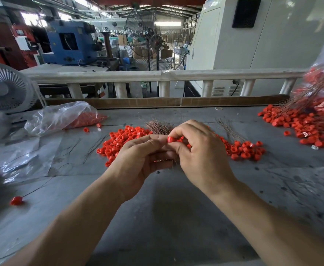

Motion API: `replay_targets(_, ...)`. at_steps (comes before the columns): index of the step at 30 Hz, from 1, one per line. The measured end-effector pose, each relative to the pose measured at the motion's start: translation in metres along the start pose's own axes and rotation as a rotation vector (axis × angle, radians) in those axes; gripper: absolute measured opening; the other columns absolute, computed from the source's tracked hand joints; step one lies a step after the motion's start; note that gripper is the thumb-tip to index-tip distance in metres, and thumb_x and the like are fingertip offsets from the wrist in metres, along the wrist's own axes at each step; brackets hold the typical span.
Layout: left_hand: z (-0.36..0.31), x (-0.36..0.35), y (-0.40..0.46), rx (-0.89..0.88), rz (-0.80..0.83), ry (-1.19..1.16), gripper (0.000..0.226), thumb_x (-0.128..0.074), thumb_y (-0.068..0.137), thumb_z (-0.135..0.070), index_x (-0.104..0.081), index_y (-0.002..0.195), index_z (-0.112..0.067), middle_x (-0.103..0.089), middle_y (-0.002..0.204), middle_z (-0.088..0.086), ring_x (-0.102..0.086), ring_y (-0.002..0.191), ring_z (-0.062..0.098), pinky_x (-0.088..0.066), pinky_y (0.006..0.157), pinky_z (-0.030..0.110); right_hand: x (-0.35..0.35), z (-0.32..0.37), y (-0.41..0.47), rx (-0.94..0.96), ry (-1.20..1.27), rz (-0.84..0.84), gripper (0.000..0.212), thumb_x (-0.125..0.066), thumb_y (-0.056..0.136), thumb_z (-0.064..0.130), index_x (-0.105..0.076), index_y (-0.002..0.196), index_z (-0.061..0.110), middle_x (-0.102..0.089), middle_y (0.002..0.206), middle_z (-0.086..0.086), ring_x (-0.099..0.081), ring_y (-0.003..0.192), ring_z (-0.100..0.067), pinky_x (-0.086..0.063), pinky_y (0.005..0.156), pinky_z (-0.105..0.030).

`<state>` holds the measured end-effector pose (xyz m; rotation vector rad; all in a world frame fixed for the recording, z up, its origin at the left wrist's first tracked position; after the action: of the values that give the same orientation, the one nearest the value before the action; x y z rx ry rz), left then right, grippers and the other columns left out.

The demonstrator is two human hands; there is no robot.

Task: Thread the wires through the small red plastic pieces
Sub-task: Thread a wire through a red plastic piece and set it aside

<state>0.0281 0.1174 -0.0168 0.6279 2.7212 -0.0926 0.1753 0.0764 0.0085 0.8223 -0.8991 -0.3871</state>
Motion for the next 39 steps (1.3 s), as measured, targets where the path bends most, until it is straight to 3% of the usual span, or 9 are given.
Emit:
replay_targets(5,-0.0005,-0.0004,-0.0007,0.009,-0.006,0.017,0.018,-0.058,0.095,-0.012,-0.073,0.103,-0.004,-0.071,0.093,0.015,-0.070,0.085,0.023,-0.060,0.080,0.037,0.0021,0.0015,0.0015,0.040,0.014,-0.026,0.010,-0.076,0.086,0.012,-0.068,0.080,0.013,-0.063,0.082,0.006,-0.057,0.083,-0.018,-0.048,0.074,-0.034)
replay_targets(14,-0.0011,0.0020,0.0002,-0.022,-0.007,0.015,0.019,-0.062,0.090,-0.020,-0.072,0.096,-0.005,-0.070,0.089,0.014,-0.070,0.080,0.023,-0.060,0.076,0.037,0.0044,0.0050,0.0034,0.099,-0.024,-0.016,0.008,-0.073,0.091,0.023,-0.071,0.086,0.016,-0.061,0.088,0.006,-0.055,0.085,-0.015,-0.047,0.072,-0.029)
replay_targets(19,-0.0035,0.0009,-0.0010,-0.023,-0.029,0.024,0.030,-0.065,0.086,-0.023,-0.069,0.105,0.001,-0.069,0.092,0.016,-0.068,0.085,0.026,-0.057,0.087,0.045,0.0067,0.0054,0.0020,0.104,-0.060,0.000,0.007,-0.076,0.090,0.024,-0.070,0.094,0.023,-0.054,0.077,0.017,-0.051,0.067,-0.002,-0.045,0.059,-0.022)
replay_targets(23,-0.0069,-0.0006,-0.0041,-0.025,-0.073,0.030,0.049,-0.065,0.088,-0.021,-0.060,0.122,0.014,-0.060,0.117,0.041,-0.060,0.103,0.039,-0.042,0.107,0.062,0.0061,0.0062,0.0023,0.127,-0.030,0.008,0.009,-0.073,0.090,0.021,-0.069,0.098,0.021,-0.062,0.083,0.016,-0.054,0.073,-0.002,-0.050,0.063,-0.025)
replay_targets(26,-0.0089,0.0006,-0.0054,-0.033,-0.087,0.021,0.048,-0.067,0.088,-0.020,-0.060,0.122,0.013,-0.057,0.121,0.042,-0.056,0.106,0.040,-0.039,0.109,0.063,0.0049,0.0047,0.0027,0.125,0.042,0.037,0.010,-0.072,0.091,0.021,-0.068,0.100,0.018,-0.056,0.087,0.018,-0.053,0.077,-0.001,-0.051,0.066,-0.023)
replay_targets(29,-0.0076,0.0020,-0.0043,-0.032,-0.092,0.010,0.043,-0.065,0.092,-0.018,-0.060,0.122,0.013,-0.060,0.117,0.038,-0.056,0.105,0.040,-0.038,0.109,0.063,0.0038,0.0028,0.0021,0.127,0.089,0.056,0.012,-0.071,0.092,0.018,-0.068,0.104,0.017,-0.064,0.093,0.011,-0.060,0.083,-0.006,-0.053,0.072,-0.026)
replay_targets(33,-0.0077,0.0019,-0.0042,-0.034,-0.114,-0.001,0.045,-0.064,0.092,-0.020,-0.060,0.124,0.011,-0.060,0.118,0.037,-0.056,0.104,0.040,-0.041,0.106,0.064,0.0010,0.0033,0.0011,0.126,0.134,0.087,0.015,-0.069,0.092,0.013,-0.067,0.107,0.017,-0.063,0.100,0.017,-0.059,0.086,0.001,-0.053,0.076,-0.018)
replay_targets(37,-0.0077,0.0049,-0.0036,-0.062,-0.120,0.012,0.037,-0.068,0.085,-0.021,-0.069,0.115,0.002,-0.067,0.097,0.017,-0.062,0.088,0.028,-0.055,0.083,0.041,-0.0016,0.0016,-0.0002,0.074,0.209,0.119,0.016,-0.068,0.091,0.011,-0.067,0.106,0.017,-0.070,0.097,0.012,-0.068,0.086,-0.006,-0.058,0.074,-0.030)
replay_targets(39,-0.0076,0.0060,-0.0034,-0.081,-0.131,0.024,0.039,-0.070,0.080,-0.020,-0.069,0.112,0.002,-0.066,0.094,0.018,-0.063,0.085,0.027,-0.056,0.077,0.037,-0.0024,0.0010,-0.0012,0.047,0.237,0.117,0.019,-0.068,0.091,0.010,-0.068,0.108,0.019,-0.072,0.096,0.013,-0.069,0.087,-0.004,-0.058,0.074,-0.026)
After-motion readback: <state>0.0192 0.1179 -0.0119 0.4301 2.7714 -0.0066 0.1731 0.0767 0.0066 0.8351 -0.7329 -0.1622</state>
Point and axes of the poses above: each hand's wrist, its own y-axis towards the middle knuckle, its own x-axis out of the back of the hand, z = x × y, the point moved 3 cm from there along y, towards the middle knuckle
